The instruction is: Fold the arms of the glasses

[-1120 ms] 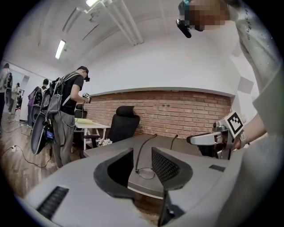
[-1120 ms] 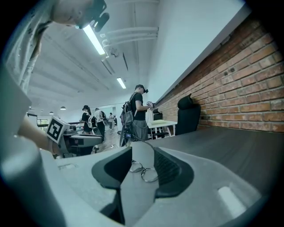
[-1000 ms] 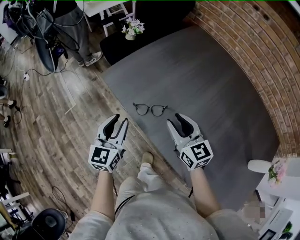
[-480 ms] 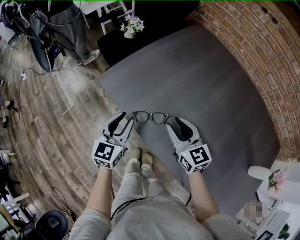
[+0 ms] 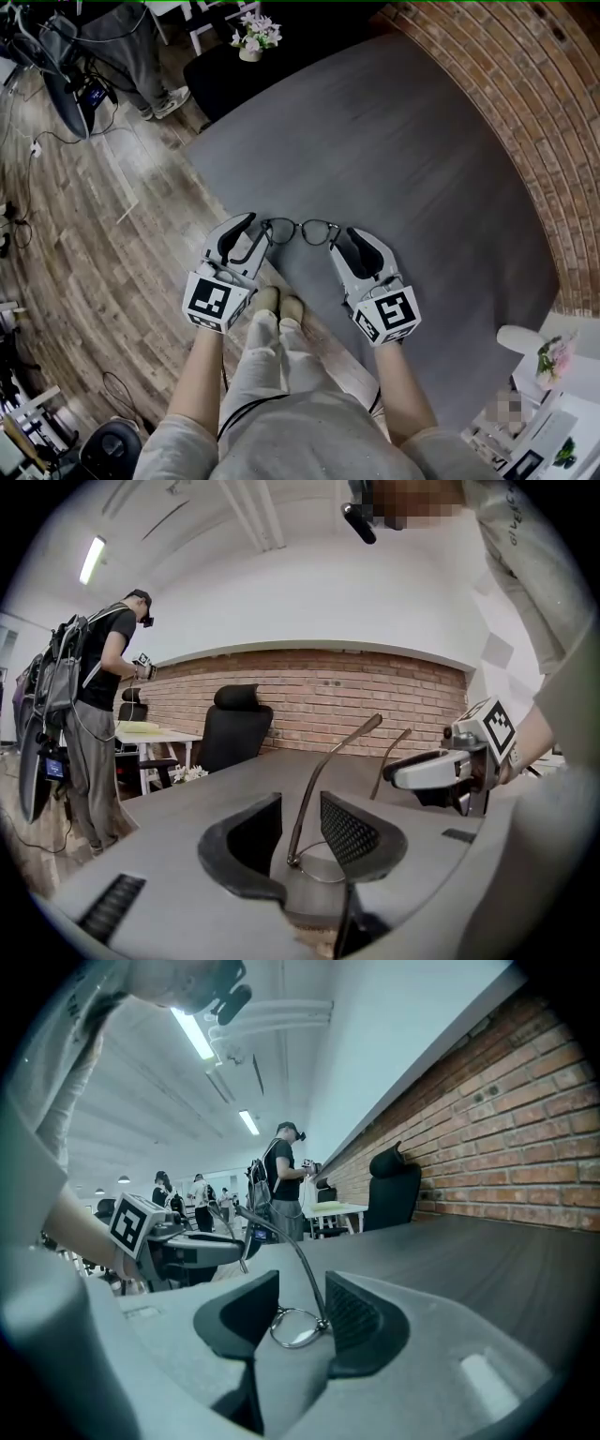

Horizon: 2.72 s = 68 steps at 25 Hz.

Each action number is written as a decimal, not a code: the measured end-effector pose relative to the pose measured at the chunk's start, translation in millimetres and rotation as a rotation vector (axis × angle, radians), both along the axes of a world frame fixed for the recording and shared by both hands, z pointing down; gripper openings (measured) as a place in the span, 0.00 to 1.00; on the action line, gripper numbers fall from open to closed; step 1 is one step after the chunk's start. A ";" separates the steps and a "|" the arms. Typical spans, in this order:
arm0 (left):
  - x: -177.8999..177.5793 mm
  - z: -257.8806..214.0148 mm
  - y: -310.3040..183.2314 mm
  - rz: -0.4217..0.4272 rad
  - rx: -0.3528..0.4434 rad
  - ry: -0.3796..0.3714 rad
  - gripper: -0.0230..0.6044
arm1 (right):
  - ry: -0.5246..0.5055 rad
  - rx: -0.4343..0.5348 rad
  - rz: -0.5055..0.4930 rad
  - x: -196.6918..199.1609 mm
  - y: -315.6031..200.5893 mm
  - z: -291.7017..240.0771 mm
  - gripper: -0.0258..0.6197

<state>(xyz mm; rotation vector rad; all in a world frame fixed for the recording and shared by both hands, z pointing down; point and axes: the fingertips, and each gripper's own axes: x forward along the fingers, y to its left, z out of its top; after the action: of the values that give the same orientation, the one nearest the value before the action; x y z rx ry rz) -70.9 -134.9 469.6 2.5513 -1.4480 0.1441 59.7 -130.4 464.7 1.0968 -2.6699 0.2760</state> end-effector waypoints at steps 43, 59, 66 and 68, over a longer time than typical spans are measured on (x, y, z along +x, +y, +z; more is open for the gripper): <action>-17.9 20.8 -2.7 0.065 -0.046 0.062 0.24 | 0.257 -0.018 -0.133 -62.3 -13.2 45.0 0.13; -8.9 14.5 2.4 0.130 -0.034 0.056 0.24 | 0.220 -0.033 -0.103 -61.8 -16.9 44.6 0.13; 0.0 2.1 5.7 0.157 0.003 -0.012 0.23 | 0.194 -0.026 -0.080 -53.5 -15.3 36.3 0.13; 0.8 1.2 5.8 0.155 0.013 -0.016 0.21 | 0.191 -0.027 -0.075 -50.3 -14.6 35.6 0.13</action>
<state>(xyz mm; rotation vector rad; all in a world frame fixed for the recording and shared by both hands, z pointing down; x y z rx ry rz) -70.1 -129.0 470.8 2.6776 -1.2592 0.1800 9.4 -145.1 500.4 0.9608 -2.5243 0.1826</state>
